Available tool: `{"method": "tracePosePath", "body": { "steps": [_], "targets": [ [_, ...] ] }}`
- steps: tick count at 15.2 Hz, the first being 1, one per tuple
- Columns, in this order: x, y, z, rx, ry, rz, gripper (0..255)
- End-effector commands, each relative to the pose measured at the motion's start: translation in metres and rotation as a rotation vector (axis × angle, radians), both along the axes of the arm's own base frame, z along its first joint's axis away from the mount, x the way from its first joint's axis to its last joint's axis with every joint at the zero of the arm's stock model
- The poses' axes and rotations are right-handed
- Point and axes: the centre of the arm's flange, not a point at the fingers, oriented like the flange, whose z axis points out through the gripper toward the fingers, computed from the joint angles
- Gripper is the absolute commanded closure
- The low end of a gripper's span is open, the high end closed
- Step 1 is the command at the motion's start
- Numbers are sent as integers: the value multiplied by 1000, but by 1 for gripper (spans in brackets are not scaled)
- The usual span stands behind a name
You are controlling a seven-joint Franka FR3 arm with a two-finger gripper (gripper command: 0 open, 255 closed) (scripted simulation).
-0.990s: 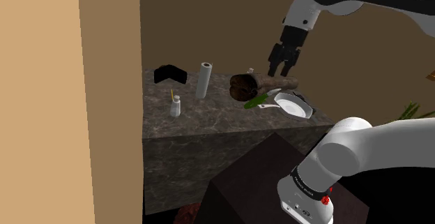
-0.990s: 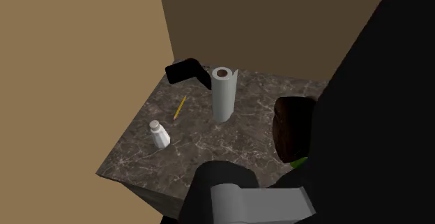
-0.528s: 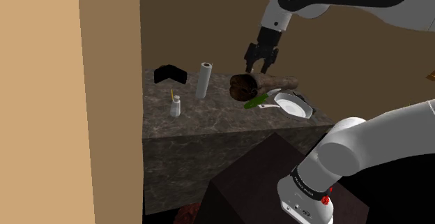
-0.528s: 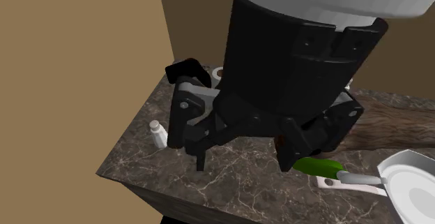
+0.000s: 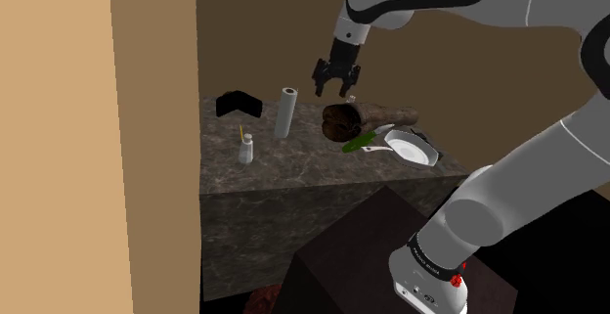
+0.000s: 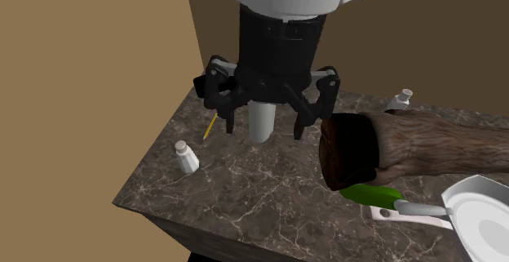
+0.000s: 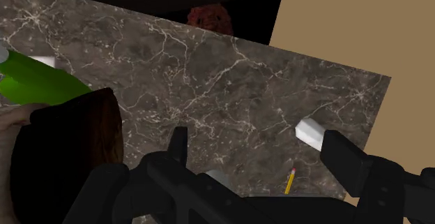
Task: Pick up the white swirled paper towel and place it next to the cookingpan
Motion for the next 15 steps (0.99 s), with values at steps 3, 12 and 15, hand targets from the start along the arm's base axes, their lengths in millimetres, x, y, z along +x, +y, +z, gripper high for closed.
{"method": "tracePosePath", "body": {
  "steps": [3,12,15],
  "targets": [
    [47,-3,-22,-26,-15,-48,0],
    [152,-18,-58,-85,-46,-153,0],
    [187,-26,-69,-105,-57,-188,0]
  ]
}}
